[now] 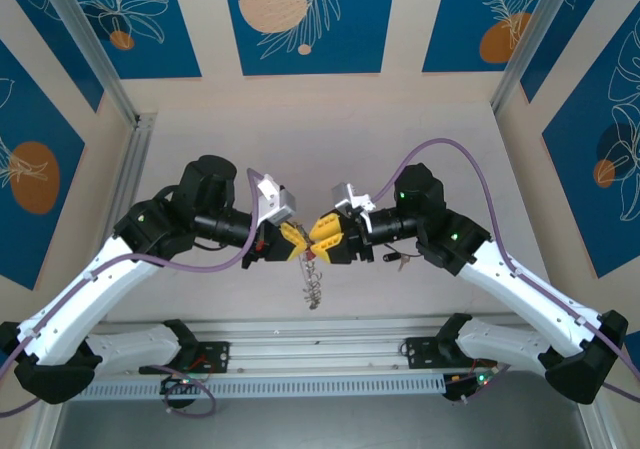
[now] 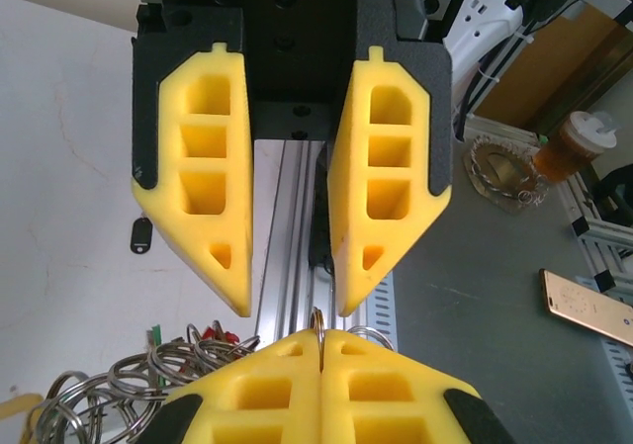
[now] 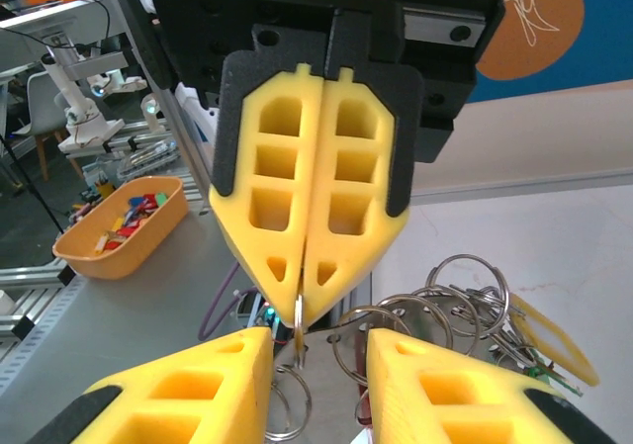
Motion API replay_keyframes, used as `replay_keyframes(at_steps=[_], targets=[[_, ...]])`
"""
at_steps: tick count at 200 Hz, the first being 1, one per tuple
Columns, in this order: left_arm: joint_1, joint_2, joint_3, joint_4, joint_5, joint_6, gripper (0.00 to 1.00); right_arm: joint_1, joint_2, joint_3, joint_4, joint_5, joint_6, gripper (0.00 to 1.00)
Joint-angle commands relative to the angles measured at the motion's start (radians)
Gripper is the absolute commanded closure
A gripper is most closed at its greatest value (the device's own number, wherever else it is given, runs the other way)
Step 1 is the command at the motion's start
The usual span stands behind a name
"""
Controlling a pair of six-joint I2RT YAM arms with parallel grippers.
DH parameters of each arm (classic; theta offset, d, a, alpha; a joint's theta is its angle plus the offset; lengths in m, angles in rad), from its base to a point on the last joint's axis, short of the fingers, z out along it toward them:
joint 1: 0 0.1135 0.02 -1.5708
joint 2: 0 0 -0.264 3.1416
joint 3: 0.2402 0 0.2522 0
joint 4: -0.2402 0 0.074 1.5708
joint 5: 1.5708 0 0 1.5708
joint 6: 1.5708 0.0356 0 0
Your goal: Put the keys on the keyring
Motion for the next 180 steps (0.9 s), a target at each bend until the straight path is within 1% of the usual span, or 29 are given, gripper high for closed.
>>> replay_keyframes(at_steps=[1,69,89,109,155,165,180], targets=[[-0.015,-0.003,0.037,0.013,0.018,0.021,1.00,0.014,-0.017,-0.010,-0.004,-0.035,-0.007,0.70],[-0.021,0.009,0.040,0.020,0.009,0.022,1.00,0.022,0.011,0.001,-0.021,-0.043,-0.012,0.81],[-0.023,0.014,0.039,0.020,0.006,0.026,1.00,0.021,0.010,0.001,-0.020,-0.041,-0.011,0.88],[-0.027,0.017,0.039,0.021,0.005,0.027,1.00,0.021,0.008,-0.001,-0.023,-0.031,-0.011,1.00],[-0.026,0.000,0.023,0.017,-0.010,0.019,1.00,0.015,-0.008,-0.017,0.005,-0.007,0.014,1.00],[-0.026,-0.013,0.011,0.018,-0.017,0.015,0.90,0.011,-0.017,-0.029,0.021,-0.009,0.025,1.00],[-0.026,-0.048,-0.018,0.047,-0.021,-0.004,0.67,0.008,-0.028,-0.042,0.041,-0.011,0.037,1.00]])
